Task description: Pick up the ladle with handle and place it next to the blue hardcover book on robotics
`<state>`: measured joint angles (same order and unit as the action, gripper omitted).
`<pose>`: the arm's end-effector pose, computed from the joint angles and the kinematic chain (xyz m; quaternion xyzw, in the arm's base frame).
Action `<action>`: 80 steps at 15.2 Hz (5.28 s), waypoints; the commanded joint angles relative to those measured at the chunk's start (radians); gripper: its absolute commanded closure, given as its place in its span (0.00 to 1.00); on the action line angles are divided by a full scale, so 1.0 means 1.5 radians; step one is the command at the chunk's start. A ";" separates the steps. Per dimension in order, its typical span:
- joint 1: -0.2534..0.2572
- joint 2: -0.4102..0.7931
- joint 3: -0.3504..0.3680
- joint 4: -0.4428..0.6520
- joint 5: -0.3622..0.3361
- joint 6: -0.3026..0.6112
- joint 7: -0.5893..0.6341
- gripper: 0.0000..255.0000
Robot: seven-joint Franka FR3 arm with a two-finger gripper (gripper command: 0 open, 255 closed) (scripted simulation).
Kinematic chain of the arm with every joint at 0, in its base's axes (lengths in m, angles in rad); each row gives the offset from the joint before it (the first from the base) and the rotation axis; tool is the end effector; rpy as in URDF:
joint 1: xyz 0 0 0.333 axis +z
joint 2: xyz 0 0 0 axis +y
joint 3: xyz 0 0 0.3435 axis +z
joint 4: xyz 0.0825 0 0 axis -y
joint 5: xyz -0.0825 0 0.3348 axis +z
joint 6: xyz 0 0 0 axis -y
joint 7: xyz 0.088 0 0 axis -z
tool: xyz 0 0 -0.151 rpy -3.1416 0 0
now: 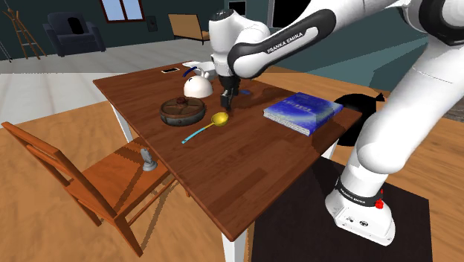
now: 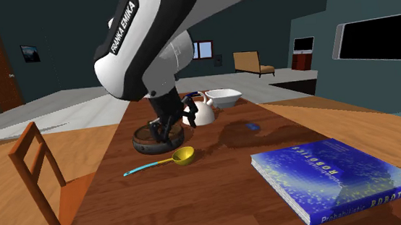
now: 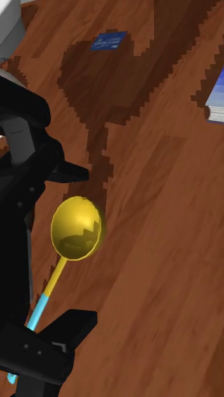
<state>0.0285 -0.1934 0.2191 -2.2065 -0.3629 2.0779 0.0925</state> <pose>0.4464 0.0845 0.4766 0.9705 0.1572 0.0578 0.1736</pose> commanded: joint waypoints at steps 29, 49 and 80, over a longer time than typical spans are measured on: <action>0.008 0.267 0.012 0.097 -0.199 0.105 0.090 1.00; 0.005 0.201 0.024 0.146 -0.137 0.011 0.012 1.00; -0.176 0.127 -0.156 0.102 -0.077 0.151 -0.355 1.00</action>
<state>-0.2248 -0.0133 -0.0036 -2.0623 -0.4832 2.2921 -0.4155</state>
